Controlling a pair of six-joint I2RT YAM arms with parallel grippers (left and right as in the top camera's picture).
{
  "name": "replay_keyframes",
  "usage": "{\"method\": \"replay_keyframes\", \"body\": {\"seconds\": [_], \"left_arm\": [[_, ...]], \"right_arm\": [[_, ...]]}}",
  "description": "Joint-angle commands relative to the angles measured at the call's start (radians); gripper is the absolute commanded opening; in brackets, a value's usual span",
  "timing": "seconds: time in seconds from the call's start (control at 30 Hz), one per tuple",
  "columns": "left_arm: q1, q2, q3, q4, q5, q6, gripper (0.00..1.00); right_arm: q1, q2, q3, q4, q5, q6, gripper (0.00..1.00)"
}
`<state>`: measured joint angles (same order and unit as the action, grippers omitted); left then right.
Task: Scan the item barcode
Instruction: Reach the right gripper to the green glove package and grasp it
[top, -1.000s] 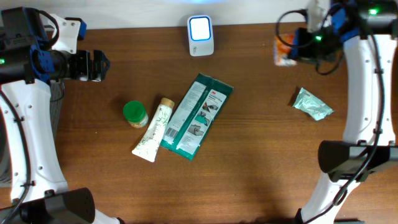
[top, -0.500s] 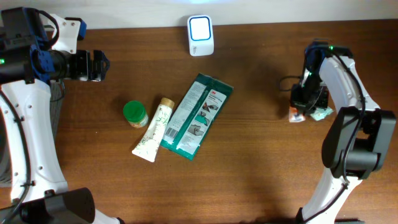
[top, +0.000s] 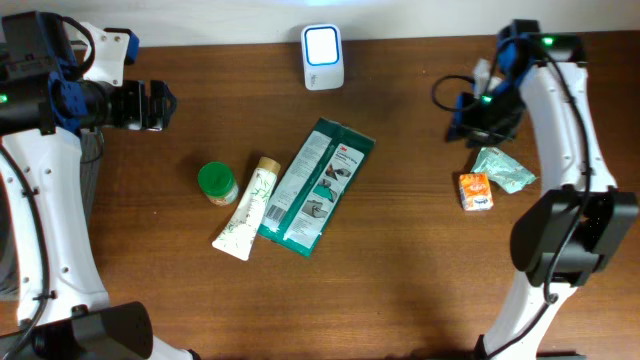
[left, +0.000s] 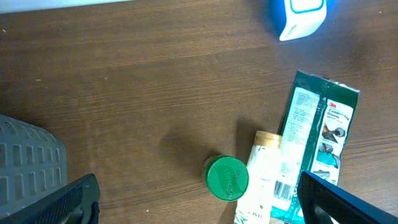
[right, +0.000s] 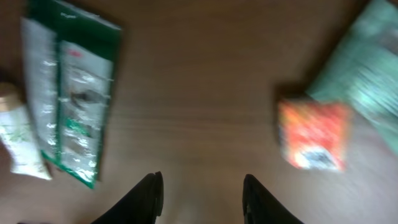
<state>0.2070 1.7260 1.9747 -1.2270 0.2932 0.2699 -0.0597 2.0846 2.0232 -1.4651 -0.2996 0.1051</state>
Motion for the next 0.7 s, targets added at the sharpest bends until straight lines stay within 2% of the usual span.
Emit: {"method": "replay_keyframes", "body": {"seconds": [0.0,0.07,0.17,0.2,0.37,0.5,0.67], "left_arm": [[-0.001,-0.008,0.010,0.002,0.014,0.012,0.99],[-0.001,-0.008,0.010,0.002,0.014,0.012,0.99],[-0.001,-0.008,0.010,0.002,0.014,0.012,0.99],[-0.001,-0.008,0.010,0.002,0.014,0.012,0.99],[-0.001,-0.008,0.010,0.002,0.014,0.012,0.99],[-0.001,-0.008,0.010,0.002,0.014,0.012,0.99],[-0.001,-0.008,0.010,0.002,0.014,0.012,0.99]], "right_arm": [[0.122,-0.012,-0.068,0.092,-0.093,0.063,0.39],[0.211,-0.012,-0.144,0.183,-0.093,0.115,0.38],[0.335,-0.012,-0.235,0.336,-0.093,0.204,0.29],[0.390,-0.011,-0.270,0.415,-0.089,0.250,0.05],[0.533,-0.011,-0.419,0.687,-0.082,0.410,0.04],[0.589,-0.005,-0.509,0.787,-0.082,0.439,0.04],[0.609,0.000,-0.558,0.805,-0.072,0.454,0.04]]}}
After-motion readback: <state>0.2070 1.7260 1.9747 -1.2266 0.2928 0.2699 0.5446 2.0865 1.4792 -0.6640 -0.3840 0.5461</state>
